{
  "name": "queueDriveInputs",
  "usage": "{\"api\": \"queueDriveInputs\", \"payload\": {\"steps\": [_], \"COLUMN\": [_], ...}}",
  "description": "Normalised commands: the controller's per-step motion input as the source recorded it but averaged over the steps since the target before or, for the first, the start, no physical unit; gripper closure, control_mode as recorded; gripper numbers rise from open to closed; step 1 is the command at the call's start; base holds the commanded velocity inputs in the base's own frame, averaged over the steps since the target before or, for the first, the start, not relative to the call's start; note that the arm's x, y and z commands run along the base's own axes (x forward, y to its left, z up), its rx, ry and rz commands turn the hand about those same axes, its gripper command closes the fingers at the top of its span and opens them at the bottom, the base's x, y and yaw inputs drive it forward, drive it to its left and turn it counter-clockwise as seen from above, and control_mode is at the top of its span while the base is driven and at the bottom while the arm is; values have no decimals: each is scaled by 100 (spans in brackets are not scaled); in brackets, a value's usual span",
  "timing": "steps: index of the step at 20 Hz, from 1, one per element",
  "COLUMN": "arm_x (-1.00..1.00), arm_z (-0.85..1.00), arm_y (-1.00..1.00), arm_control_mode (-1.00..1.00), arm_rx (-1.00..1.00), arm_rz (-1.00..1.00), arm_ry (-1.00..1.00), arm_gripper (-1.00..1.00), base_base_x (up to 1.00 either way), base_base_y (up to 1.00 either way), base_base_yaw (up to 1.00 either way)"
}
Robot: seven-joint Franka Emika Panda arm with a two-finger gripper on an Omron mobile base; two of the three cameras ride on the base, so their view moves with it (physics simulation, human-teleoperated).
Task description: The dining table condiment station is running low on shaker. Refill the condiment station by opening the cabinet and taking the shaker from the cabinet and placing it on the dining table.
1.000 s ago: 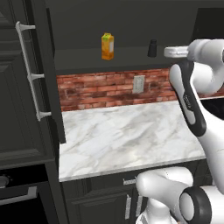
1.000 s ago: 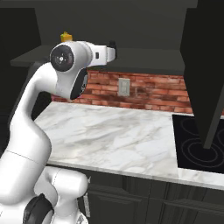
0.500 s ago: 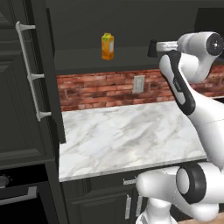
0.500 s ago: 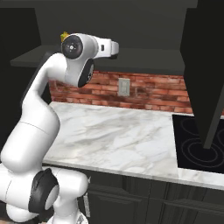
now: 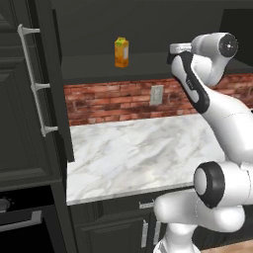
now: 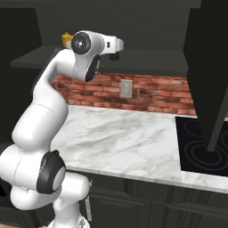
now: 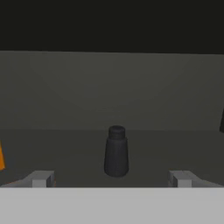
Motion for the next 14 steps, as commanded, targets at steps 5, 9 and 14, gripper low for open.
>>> {"api": "queueDriveInputs", "payload": {"steps": [5, 9, 14], "arm_x": [20, 21, 20], "arm_z": [-14, -16, -8], "arm_y": [0, 0, 0], "arm_control_mode": [-100, -100, -100], "arm_rx": [0, 0, 0], "arm_rz": [0, 0, 0], "arm_ry": [0, 0, 0], "arm_gripper": [-100, -100, -100], "base_base_x": [0, 0, 0], "base_base_y": [0, 0, 0], "base_base_yaw": [0, 0, 0]}}
